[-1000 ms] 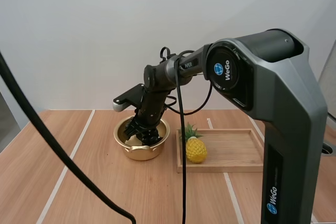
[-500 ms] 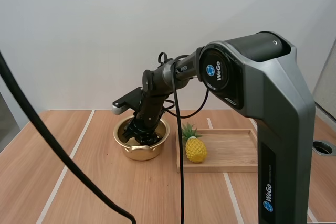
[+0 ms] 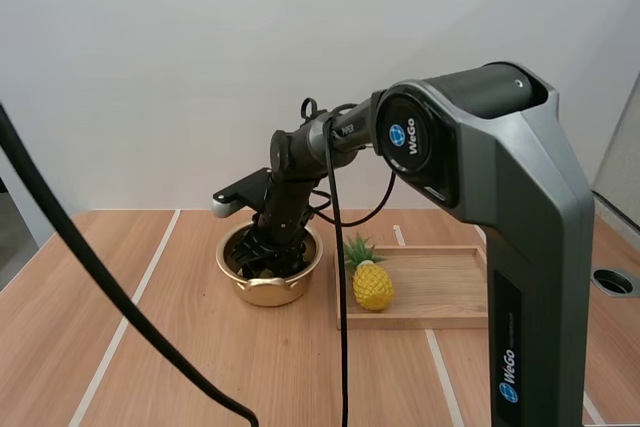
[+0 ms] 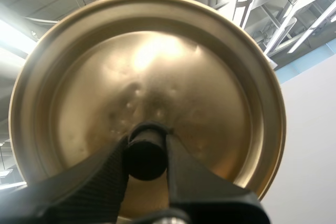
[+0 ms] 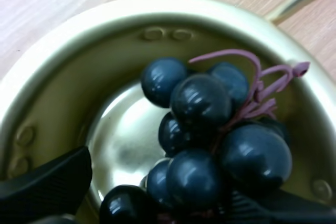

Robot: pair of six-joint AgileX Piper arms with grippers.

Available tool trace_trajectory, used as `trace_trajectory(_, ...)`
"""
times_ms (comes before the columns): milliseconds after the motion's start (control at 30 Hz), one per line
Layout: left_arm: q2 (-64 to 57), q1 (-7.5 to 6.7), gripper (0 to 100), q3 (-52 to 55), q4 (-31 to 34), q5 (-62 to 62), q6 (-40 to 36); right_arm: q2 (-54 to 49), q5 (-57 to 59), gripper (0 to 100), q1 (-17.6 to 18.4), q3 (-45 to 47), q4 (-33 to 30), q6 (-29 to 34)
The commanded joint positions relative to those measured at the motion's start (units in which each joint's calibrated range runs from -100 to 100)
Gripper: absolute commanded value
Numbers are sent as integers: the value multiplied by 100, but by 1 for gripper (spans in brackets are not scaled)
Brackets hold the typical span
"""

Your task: Open the pot, put the grape inside, and close it

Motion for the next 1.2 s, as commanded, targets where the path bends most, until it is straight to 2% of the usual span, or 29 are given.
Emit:
trace_trajectory(0,-29,-2,0,-26,48,-204,8,-205,365,100,-10,-184,-68,73)
trace_trajectory(367,-29,-2,0,-26,48,-204,8,-1210,348,100,-18,-391,-108,236)
trace_trajectory(633,-29,-2,0,-26,48,-262,8,-2292,172,100,-82,-402,-593,747)
trace_trajectory(800,-29,-2,0,-26,48,-262,8,-3187,-28,100,-397,-402,-593,1018)
trace_trajectory(1167,-29,-2,0,-26,48,-262,8,-5335,-608,100,-1402,-402,-603,1138)
